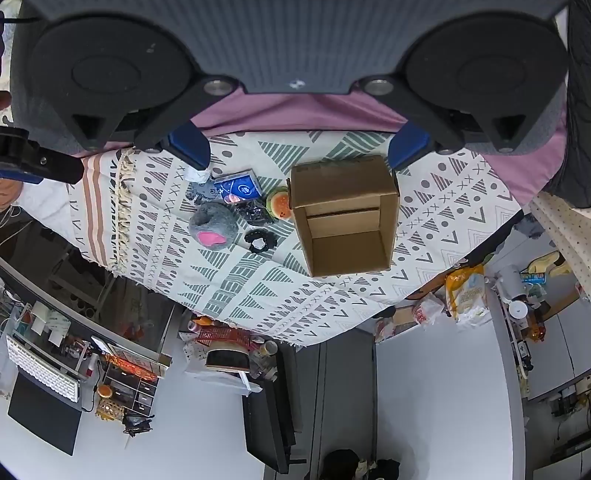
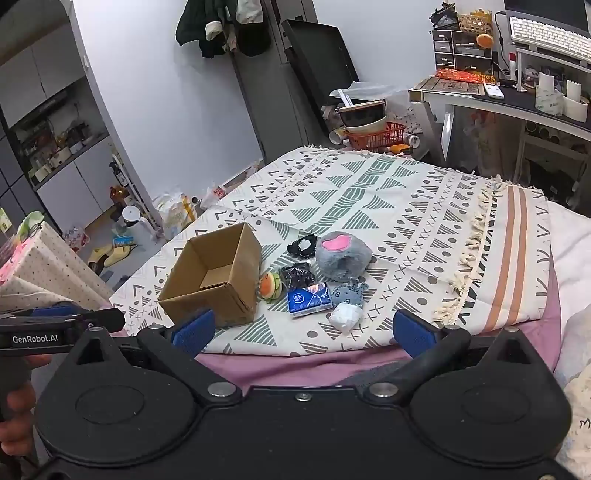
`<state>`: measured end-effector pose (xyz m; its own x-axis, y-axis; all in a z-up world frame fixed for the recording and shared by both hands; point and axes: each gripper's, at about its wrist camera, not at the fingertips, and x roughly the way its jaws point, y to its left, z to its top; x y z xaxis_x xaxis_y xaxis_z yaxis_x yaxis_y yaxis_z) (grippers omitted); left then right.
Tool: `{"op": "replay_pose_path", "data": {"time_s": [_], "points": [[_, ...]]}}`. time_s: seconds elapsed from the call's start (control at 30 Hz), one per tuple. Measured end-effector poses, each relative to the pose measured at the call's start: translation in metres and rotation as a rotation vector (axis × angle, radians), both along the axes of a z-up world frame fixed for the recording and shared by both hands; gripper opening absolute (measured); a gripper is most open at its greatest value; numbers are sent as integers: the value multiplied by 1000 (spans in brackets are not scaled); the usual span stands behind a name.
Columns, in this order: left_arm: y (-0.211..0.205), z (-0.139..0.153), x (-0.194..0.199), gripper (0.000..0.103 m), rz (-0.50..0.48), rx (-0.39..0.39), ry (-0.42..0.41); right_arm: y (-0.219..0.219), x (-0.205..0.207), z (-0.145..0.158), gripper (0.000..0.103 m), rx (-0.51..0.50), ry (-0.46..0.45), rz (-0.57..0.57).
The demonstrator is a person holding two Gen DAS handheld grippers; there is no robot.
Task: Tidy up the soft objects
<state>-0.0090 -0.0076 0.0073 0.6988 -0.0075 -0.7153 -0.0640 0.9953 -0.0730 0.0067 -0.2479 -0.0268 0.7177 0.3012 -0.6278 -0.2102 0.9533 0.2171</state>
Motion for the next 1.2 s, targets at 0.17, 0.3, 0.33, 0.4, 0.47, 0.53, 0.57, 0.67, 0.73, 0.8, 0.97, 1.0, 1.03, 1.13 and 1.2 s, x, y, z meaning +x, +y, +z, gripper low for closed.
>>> {"op": "replay_pose_path", "data": {"time_s": [0.17, 0.3, 0.33, 0.4, 0.47, 0.53, 0.57, 0.67, 0.73, 0.8, 0.97, 1.0, 1.03, 1.13, 1.2], "points": [[-3, 2, -3, 102, 0, 2, -5, 1, 0, 0, 103, -5, -1, 0], [-3, 3, -4, 102, -1, 2, -7, 1, -2, 1, 103, -8, -1, 0], [-3, 3, -4, 102, -2, 2, -6, 1, -1, 0, 103, 3, 0, 1], [-5, 4, -5, 102, -2, 2, -8, -2, 0, 0, 103, 3, -3, 1], [-5, 5, -6, 102, -2, 3, -9, -2, -2, 0, 103, 1, -4, 0], [-6, 5, -7, 102, -2, 2, -8, 0, -2, 0, 103, 0, -6, 1], [-6, 4, -7, 102, -2, 2, -9, 0, -2, 0, 103, 0, -6, 1], [-6, 4, -7, 102, -2, 2, -9, 1, -2, 0, 103, -1, -7, 0], [-7, 5, -7, 102, -1, 1, -9, 1, 0, -1, 103, -11, -10, -3], [-7, 5, -7, 102, -1, 2, -9, 1, 1, -2, 103, -16, -12, -3], [-7, 5, -8, 102, 9, 6, -19, 0, -1, -1, 103, -2, 2, -4], [-8, 6, -9, 102, 11, 4, -22, -1, -1, -1, 103, -1, 3, -4], [-9, 7, -10, 102, 10, 1, -22, 0, -1, -2, 103, 5, 4, -3], [-13, 7, -10, 102, 5, -1, -19, -1, -1, -2, 103, 6, 11, -3], [-14, 4, -8, 102, 4, 2, -17, -1, 0, -3, 103, 10, 12, -2]]}}
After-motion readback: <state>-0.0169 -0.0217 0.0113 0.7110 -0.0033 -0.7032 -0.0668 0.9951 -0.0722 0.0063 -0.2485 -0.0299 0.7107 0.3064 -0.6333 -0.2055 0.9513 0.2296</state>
